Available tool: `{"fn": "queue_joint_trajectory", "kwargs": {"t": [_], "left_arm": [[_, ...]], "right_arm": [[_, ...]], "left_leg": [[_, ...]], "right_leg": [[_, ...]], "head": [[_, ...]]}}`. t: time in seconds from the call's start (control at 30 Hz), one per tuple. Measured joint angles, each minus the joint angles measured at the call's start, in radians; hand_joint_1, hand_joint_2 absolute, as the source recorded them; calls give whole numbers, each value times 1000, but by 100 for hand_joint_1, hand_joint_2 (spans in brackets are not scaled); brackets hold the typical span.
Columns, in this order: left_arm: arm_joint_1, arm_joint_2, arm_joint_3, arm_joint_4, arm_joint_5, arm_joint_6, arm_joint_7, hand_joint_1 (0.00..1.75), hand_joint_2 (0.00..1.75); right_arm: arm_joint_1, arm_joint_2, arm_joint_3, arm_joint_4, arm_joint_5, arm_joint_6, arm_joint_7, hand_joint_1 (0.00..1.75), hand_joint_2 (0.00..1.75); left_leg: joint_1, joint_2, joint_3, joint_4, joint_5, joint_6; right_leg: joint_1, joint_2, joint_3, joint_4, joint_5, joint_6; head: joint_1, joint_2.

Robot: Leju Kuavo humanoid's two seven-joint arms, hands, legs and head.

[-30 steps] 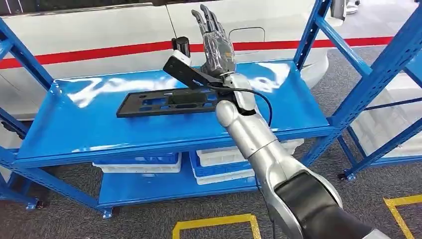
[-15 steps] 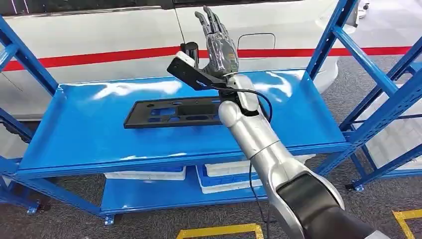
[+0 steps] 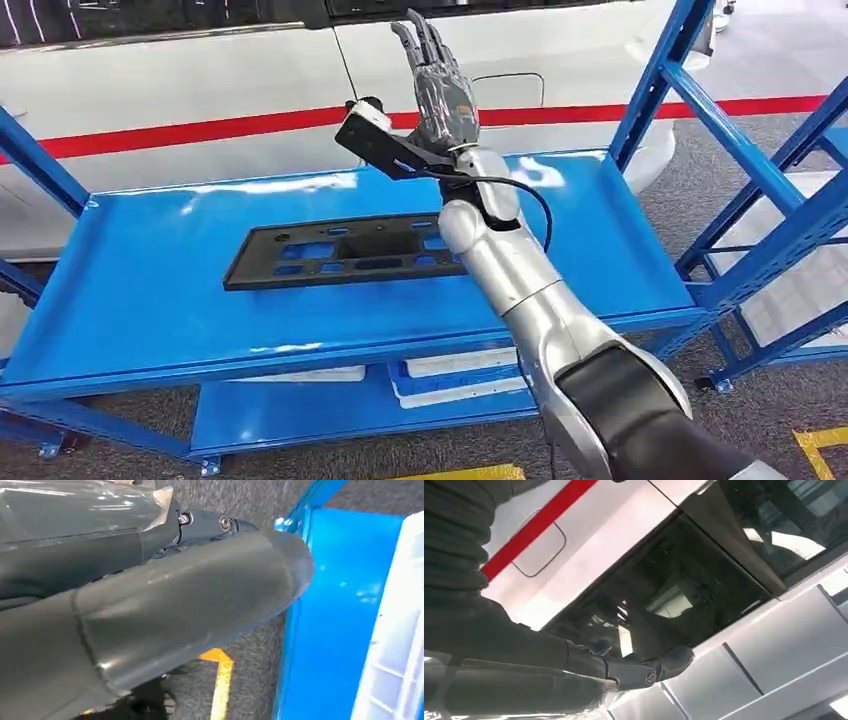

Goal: Take the parts from the cabinet and place them on the table.

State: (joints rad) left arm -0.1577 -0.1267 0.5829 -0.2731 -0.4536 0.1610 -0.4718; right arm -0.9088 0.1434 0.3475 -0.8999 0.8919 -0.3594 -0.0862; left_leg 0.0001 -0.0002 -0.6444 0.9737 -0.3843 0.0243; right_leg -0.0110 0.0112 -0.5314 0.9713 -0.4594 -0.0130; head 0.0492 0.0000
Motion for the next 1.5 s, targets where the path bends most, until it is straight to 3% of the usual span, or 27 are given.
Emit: {"fn": "queue_joint_trajectory", "kwargs": {"t": [0.1,0.13,0.17,0.23,0.3,0.33,0.37,0.4,0.47,0.5,0.53,0.63,0.67,0.7,0.73,0.8,0.83,0.87,0.9,0.93,1.0,1.03,1.07,1.1,1.23,1.4,1.5], "left_arm": [[8,3,0,3,-18,34,61,0,0],[12,3,0,5,-18,39,76,0,0],[13,3,1,10,-18,40,92,0,0],[19,7,3,18,-23,45,130,0,0],[25,8,3,21,-30,52,151,0,0],[38,12,3,28,-38,64,191,0,0],[51,13,3,33,-39,71,216,0,0],[63,13,5,37,-42,81,238,0,0],[79,13,7,45,-62,103,304,0,0],[83,13,7,49,-72,118,347,0,0],[84,13,7,54,-82,136,396,0,0],[96,11,9,62,-93,178,566,0,0],[101,14,10,63,-98,186,609,0,0],[106,11,11,66,-105,186,644,0,0],[108,10,11,68,-111,186,664,0,0],[111,9,13,69,-113,186,678,0,0],[113,8,13,69,-113,186,682,0,0],[115,8,13,69,-113,186,683,0,0],[117,8,13,69,-113,186,684,0,0],[117,8,14,69,-113,186,685,0,0],[115,8,13,69,-121,186,697,0,0],[112,6,13,69,-125,187,712,0,0],[111,5,13,69,-132,187,722,0,0],[112,-2,13,69,-134,187,727,0,0],[117,-3,13,69,-147,183,711,0,0],[117,-2,13,69,-174,174,649,0,0],[117,0,10,69,-186,174,638,0,0]], "right_arm": [[11,-3,0,-5,-2,1,-2,0,175],[16,-5,0,-12,-2,3,-2,0,175],[18,-9,0,-21,-2,5,-2,0,175],[27,-16,0,-38,-3,16,-5,0,175],[40,-21,0,-50,-7,23,-8,0,175],[74,-32,1,-78,-15,39,-19,0,175],[100,-40,6,-102,-6,39,-32,0,175],[130,-50,17,-136,10,36,-43,0,175],[192,-68,44,-218,33,33,-63,0,175],[227,-79,59,-262,42,29,-72,0,175],[265,-88,76,-305,47,24,-78,0,175],[385,-130,131,-445,58,13,-95,0,175],[416,-146,151,-492,61,11,-102,0,175],[451,-165,171,-542,69,8,-105,0,175],[482,-183,188,-586,77,3,-107,0,175],[532,-213,213,-644,82,0,-107,0,175],[554,-226,222,-666,84,0,-107,0,175],[566,-233,229,-680,84,0,-107,0,175],[573,-240,236,-695,84,0,-107,0,175],[577,-246,240,-708,84,0,-106,0,175],[592,-259,245,-737,83,1,-107,0,175],[607,-267,250,-758,77,6,-111,0,175],[622,-279,256,-781,71,18,-116,0,175],[642,-292,265,-806,66,41,-122,0,175],[689,-328,309,-857,119,107,-107,0,175],[693,-341,328,-820,126,128,-74,0,175],[689,-342,326,-770,122,129,-66,0,175]], "left_leg": [[-4,-3,13,-2,14,16],[8,0,28,-19,22,23],[3,-1,34,-23,20,26],[1,-1,37,-22,16,33],[0,-2,39,-22,12,36],[-1,-4,42,-20,6,36],[-1,-7,46,-19,1,35],[-1,-9,51,-18,-5,33],[-1,-11,61,-8,-20,26],[0,-14,62,-2,-28,22],[-8,-20,61,5,-36,14],[-2,-20,68,3,-43,2],[-1,-20,67,9,-51,-3],[0,-16,61,32,-71,-10],[4,-12,36,91,-109,-17],[12,-5,-45,253,-185,-29],[14,-3,-83,323,-205,-34],[17,-2,-92,335,-199,-35],[20,-2,-77,299,-168,-36],[22,-2,-41,227,-126,-35],[23,-2,63,40,-54,-27],[17,-3,78,11,-63,-22],[16,-4,77,10,-60,-17],[17,-5,78,7,-57,-20],[-3,-7,78,8,-56,-7],[-9,-7,77,8,-58,3],[-11,-7,77,8,-58,7]], "right_leg": [[2,0,5,-6,-10,19],[4,-3,-5,4,-19,21],[3,-5,-15,38,-33,20],[1,-5,-78,155,-79,14],[1,-4,-122,230,-104,13],[1,-4,-187,327,-123,19],[1,-5,-198,322,-107,27],[0,-5,-179,266,-72,38],[-1,-7,-92,62,23,54],[-1,-9,-75,12,40,43],[3,-9,-57,8,40,36],[4,-9,-58,10,36,16],[-10,-8,-51,4,38,11],[-12,-8,-46,4,35,7],[-12,-10,-43,4,33,-1],[-11,-12,-43,4,30,-5],[-10,-12,-44,5,30,-5],[-11,-12,-43,5,29,-5],[-11,-11,-43,5,29,-5],[-12,-9,-42,5,27,-3],[-12,-7,-35,5,25,2],[0,-7,-36,8,21,9],[-1,-8,-35,5,20,14],[10,-9,-45,9,11,8],[5,-10,-33,8,18,20],[0,-10,-30,2,20,30],[-2,-10,-30,2,20,30]], "head": [[-1,0],[1,0],[2,0],[2,0],[2,0],[2,0],[2,0],[2,0],[2,0],[2,0],[0,0],[0,0],[0,0],[-2,0],[-3,0],[-3,0],[-3,0],[-3,0],[-3,0],[-3,0],[-3,0],[-3,0],[2,0],[2,0],[2,0],[2,0],[2,0]]}}
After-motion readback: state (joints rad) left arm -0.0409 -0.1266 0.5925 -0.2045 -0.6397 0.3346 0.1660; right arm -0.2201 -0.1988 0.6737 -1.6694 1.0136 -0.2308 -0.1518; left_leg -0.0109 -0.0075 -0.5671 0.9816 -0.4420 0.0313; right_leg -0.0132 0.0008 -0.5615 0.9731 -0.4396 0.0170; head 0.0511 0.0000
